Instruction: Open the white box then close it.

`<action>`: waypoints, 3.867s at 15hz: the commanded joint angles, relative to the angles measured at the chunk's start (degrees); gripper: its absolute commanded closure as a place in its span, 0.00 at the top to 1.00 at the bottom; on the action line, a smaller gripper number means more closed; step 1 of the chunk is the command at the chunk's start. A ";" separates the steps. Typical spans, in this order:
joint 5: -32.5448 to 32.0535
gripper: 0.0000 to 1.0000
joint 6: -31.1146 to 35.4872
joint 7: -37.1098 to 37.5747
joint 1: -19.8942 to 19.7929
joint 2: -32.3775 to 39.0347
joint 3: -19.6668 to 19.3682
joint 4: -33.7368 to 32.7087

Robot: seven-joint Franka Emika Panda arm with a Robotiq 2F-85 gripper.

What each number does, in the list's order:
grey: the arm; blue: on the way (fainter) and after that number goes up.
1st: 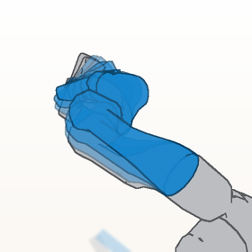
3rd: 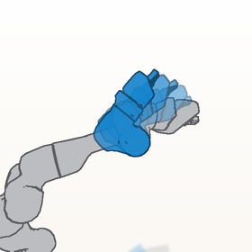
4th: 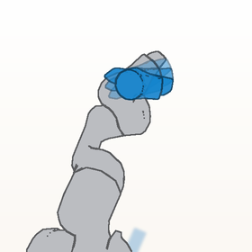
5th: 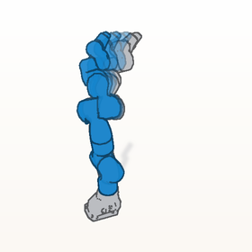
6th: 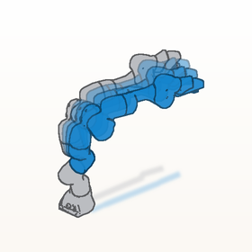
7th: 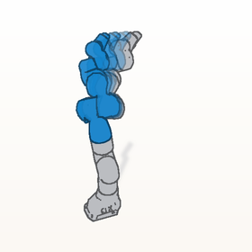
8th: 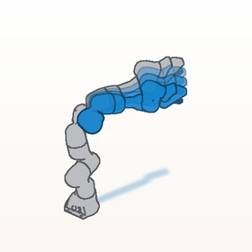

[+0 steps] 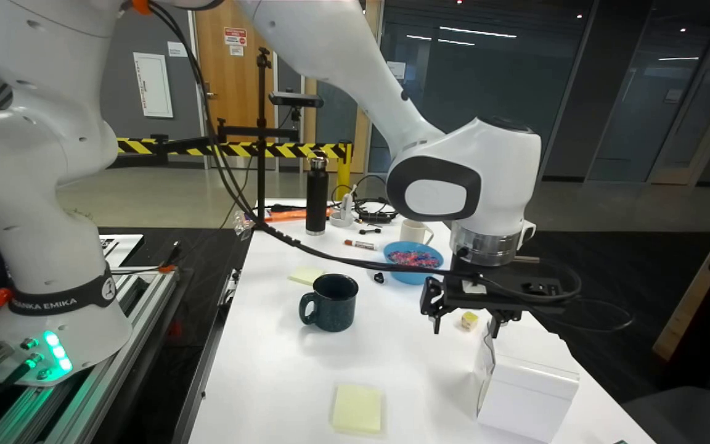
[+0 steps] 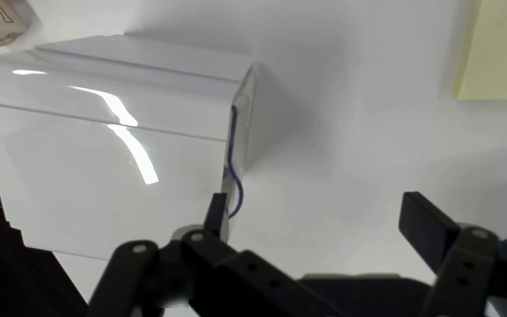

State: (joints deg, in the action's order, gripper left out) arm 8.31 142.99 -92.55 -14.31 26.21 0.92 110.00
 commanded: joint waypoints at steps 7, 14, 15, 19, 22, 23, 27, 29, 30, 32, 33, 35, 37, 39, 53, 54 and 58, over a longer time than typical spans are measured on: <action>0.57 1.00 -1.34 -1.29 -1.25 0.33 1.24 -0.78; 0.42 1.00 -1.42 -1.24 -1.40 0.48 1.11 -0.65; 0.40 1.00 -1.43 -1.24 -1.45 0.55 1.09 -0.65; 0.52 1.00 -1.42 -1.31 -1.71 0.72 1.22 -0.73; 0.61 1.00 -1.47 -1.41 -1.69 0.91 1.43 -0.96; 0.64 1.00 -1.45 -1.44 -1.67 0.98 1.53 -1.00; 0.60 1.00 -1.36 -1.43 -1.60 1.12 1.80 -1.06; 0.64 1.00 -1.32 -1.42 -1.65 1.30 1.86 -1.24; 0.70 1.00 -1.31 -1.43 -1.69 1.41 1.90 -1.38; 0.81 1.00 -1.36 -1.43 -1.74 1.63 1.96 -1.63; 0.86 1.00 -1.35 -1.46 -1.76 1.68 2.01 -1.68; 0.87 1.00 -1.26 -1.50 -1.76 1.78 2.07 -1.73; 0.87 1.00 -1.23 -1.49 -1.78 2.02 2.11 -1.90; 0.92 1.00 -1.24 -1.53 -1.84 2.22 2.18 -2.09; 1.10 1.00 -0.87 -1.82 -2.64 3.07 2.83 -2.98; 1.06 1.00 -0.83 -1.88 -2.66 3.06 2.80 -2.87; 1.14 1.00 -0.81 -1.98 -2.94 3.17 2.77 -2.70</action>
State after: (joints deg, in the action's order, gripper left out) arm 8.31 142.67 -92.56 -15.93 28.57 2.84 108.46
